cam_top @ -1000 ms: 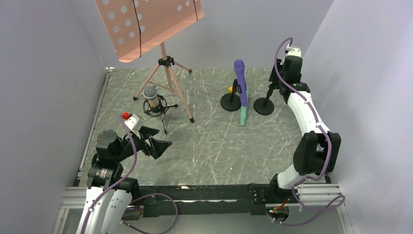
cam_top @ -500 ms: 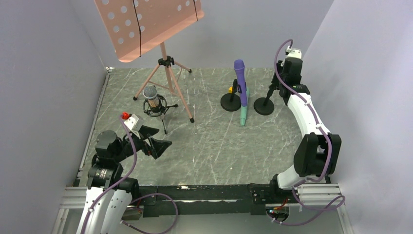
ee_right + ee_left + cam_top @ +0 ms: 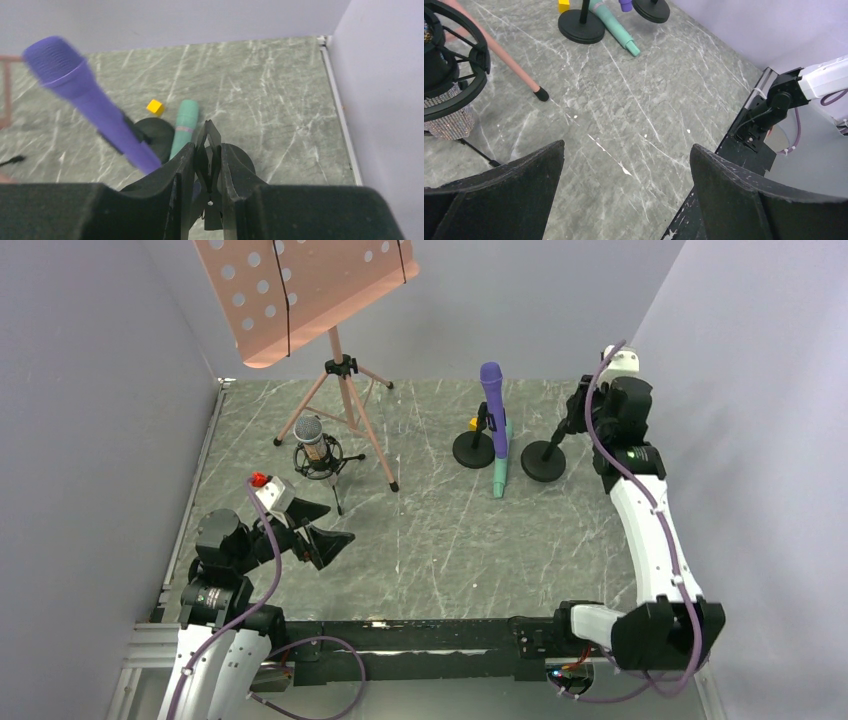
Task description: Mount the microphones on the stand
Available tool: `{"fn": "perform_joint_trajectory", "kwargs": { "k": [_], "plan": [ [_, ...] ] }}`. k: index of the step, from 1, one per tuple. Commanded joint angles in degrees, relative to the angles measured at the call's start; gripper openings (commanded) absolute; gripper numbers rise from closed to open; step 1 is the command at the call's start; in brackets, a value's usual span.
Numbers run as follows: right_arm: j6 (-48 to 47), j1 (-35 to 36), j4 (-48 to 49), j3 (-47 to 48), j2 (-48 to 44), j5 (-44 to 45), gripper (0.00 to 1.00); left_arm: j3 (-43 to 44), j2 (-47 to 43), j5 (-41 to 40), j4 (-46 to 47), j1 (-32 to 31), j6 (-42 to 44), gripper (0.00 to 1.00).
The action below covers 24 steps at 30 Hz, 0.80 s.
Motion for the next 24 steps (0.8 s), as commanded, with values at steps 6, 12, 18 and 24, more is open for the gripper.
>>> {"fn": "perform_joint_trajectory", "kwargs": {
  "k": [6, 12, 18, 24],
  "plan": [
    [-6.88, 0.09, -10.96, -1.54, -11.41, -21.92, 0.11, -0.93, -1.72, 7.51, 6.35, 0.32, -2.50, 0.99],
    [-9.05, 2.67, -15.88, -1.75, -12.53, -37.36, 0.10, -1.10, -1.36, 8.21, 8.43, 0.31, -4.25, 0.99],
    [-12.92, 11.92, -15.72, -1.93, -9.32, -44.89, 0.10, -0.74, 0.18, 9.31, 10.26, 0.17, -6.85, 0.99],
    [-28.60, 21.67, -20.80, 2.89, -1.87, -45.88, 0.16, -1.34, -0.16, 8.99, 12.16, -0.44, -9.08, 0.99]
  ]
}}
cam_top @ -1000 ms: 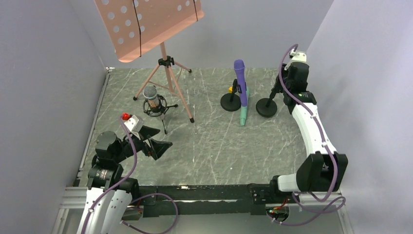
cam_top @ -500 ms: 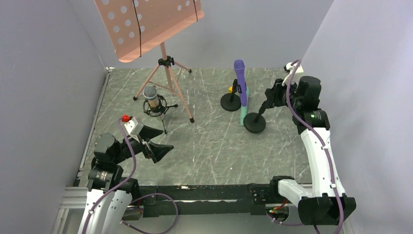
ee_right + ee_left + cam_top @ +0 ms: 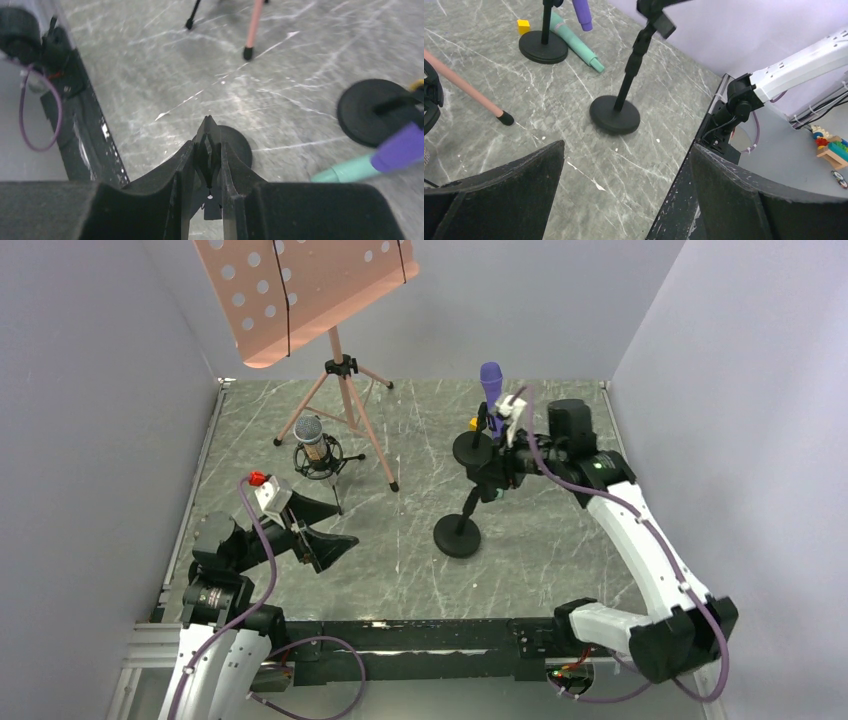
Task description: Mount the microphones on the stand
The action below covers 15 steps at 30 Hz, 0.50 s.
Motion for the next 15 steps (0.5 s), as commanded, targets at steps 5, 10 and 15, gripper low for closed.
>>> {"fn": "perform_joint_trajectory", "kwargs": {
  "k": [5, 10, 15],
  "plan": [
    [-21.52, 15.76, -5.32, 6.99, 6.72, 2.47, 0.16, 0.01, 0.07, -0.30, 2.73, -1.78, -2.53, 0.99],
    [-25.01, 18.50, -9.03, 8.42, 8.29, -1.04, 0.48, 0.74, 0.81, -2.95, 2.15, -5.78, -1.24, 0.99],
    [-24.70, 18.02, -10.43, 9.23, 7.42, -1.16, 0.81, 1.65, 2.48, -7.58, 2.13, -11.37, 0.32, 0.99]
  ]
}}
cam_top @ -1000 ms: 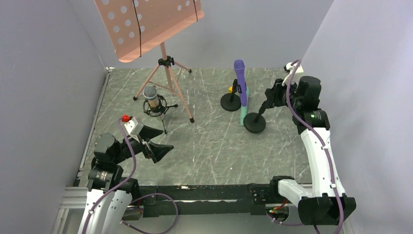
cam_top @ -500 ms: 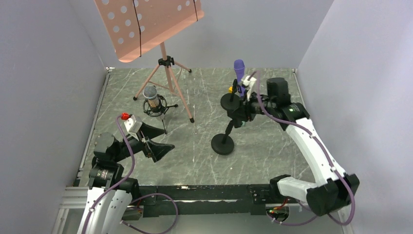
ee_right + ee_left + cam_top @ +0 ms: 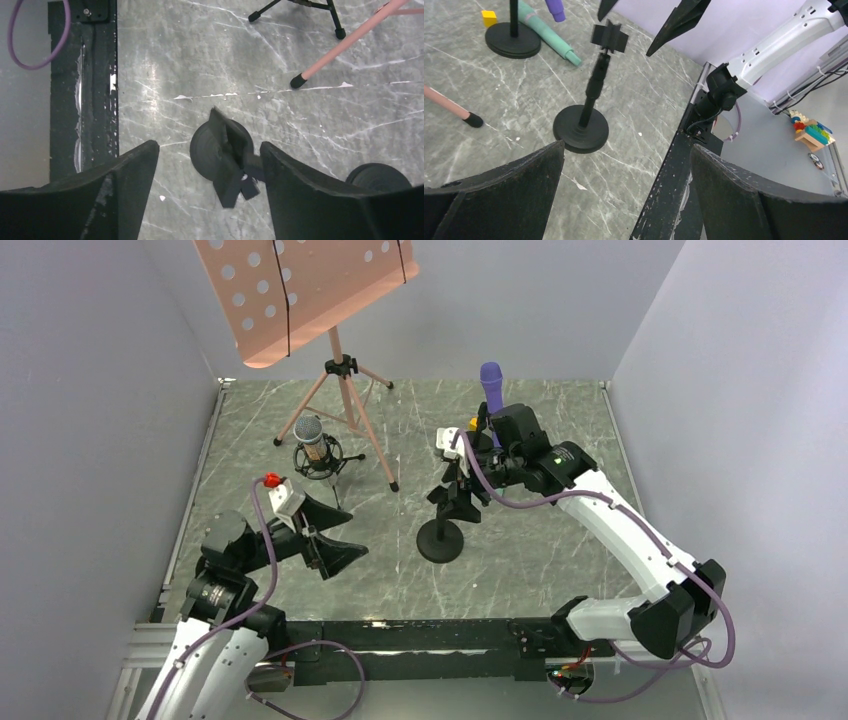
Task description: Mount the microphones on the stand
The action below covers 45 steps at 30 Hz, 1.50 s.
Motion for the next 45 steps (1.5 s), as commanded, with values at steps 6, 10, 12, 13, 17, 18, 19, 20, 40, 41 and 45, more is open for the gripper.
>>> {"fn": "perform_joint_trajectory", "kwargs": {
  "k": [6, 10, 12, 13, 17, 18, 19, 20, 40, 41, 45],
  "plan": [
    [0.76, -11.84, -1.04, 3.05, -6.44, -11.71, 0.94, 2.04, 4.11, -8.88, 2.82, -8.74, 1.83, 0.99],
    [5.34, -21.90, 2.15, 0.87, -10.39, -16.55, 0.95, 2.45, 5.20, -10.97, 3.57, -10.87, 1.75, 0.99],
    [11.92, -26.58, 8.41, -2.32, -11.67, -17.15, 0.95, 2.76, 5.81, -11.67, 3.96, -11.35, 1.59, 0.99],
    [16.61, -29.30, 12.90, -4.29, -12.17, -16.99, 0.95, 2.93, 6.14, -12.19, 4.14, -11.44, 1.50, 0.99],
    [43.52, -41.76, 36.33, -15.74, -13.22, -8.57, 0.97, 4.06, 7.63, -14.77, 3.47, -11.56, 1.24, 0.99],
    [48.83, -44.22, 40.28, -18.73, -12.53, -4.83, 0.96, 4.39, 7.90, -16.44, 2.86, -11.65, 1.01, 0.99],
    [53.26, -45.90, 42.21, -20.09, -11.50, 0.68, 0.96, 4.74, 8.20, -17.73, 2.09, -11.64, 0.84, 0.99],
    [55.43, -46.08, 41.76, -20.33, -10.34, 6.49, 0.95, 5.02, 8.51, -18.90, 1.16, -11.60, 0.67, 0.99],
    [55.66, -34.62, 19.65, 11.18, 38.18, 28.36, 0.85, 1.73, 3.59, -21.77, -2.35, -11.76, -1.09, 0.99],
    [55.62, -34.43, 18.65, 12.76, 39.81, 28.30, 0.84, 1.69, 3.42, -21.87, -2.55, -11.78, -1.07, 0.99],
    [54.87, -32.36, 16.51, 16.95, 44.12, 29.36, 0.82, 1.47, 2.84, -22.35, -2.61, -11.79, -1.08, 0.99]
  ]
}}
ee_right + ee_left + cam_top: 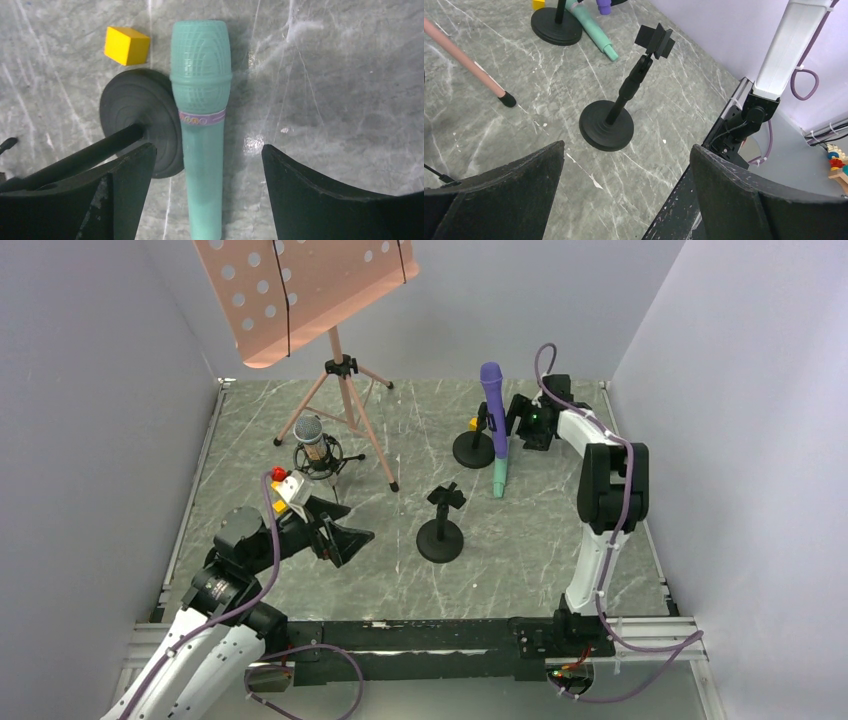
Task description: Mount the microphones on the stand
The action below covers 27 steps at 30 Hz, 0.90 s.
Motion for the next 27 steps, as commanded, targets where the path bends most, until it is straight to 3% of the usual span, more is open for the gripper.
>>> {"fn": "perform_joint_trajectory", "kwargs": {
  "k": [1, 11, 13, 15, 20, 27],
  "plan": [
    [-0.93, 1.38, -4.70, 5.01, 3.20, 3.05, 0.82, -0.30, -1.16, -1.14, 0.39, -0.14, -0.71, 0.99],
    [-6.31, 2.49, -7.68, 6.39, 7.31, 8.15, 0.70, -0.21, -0.14, -0.30, 1.52, -0.18, -0.79, 0.99],
    [-8.53, 2.28, -8.95, 7.06, 8.17, 8.76, 0.56, -0.24, -0.24, -0.26, 1.78, -0.18, -0.90, 0.99],
    [-9.52, 1.43, -10.44, 7.56, 8.88, 8.10, 0.53, -0.07, -0.36, -0.08, 1.80, -0.21, -0.94, 0.99],
    [-12.60, -0.31, -8.99, 3.32, 5.78, 9.26, 0.54, -0.30, -1.45, -0.11, 1.34, -0.19, -1.02, 0.99],
    [-19.50, -3.33, -8.64, -2.13, 1.88, 11.47, 0.66, -0.41, -1.20, 0.59, 2.29, -0.21, -1.31, 0.99]
  ]
}}
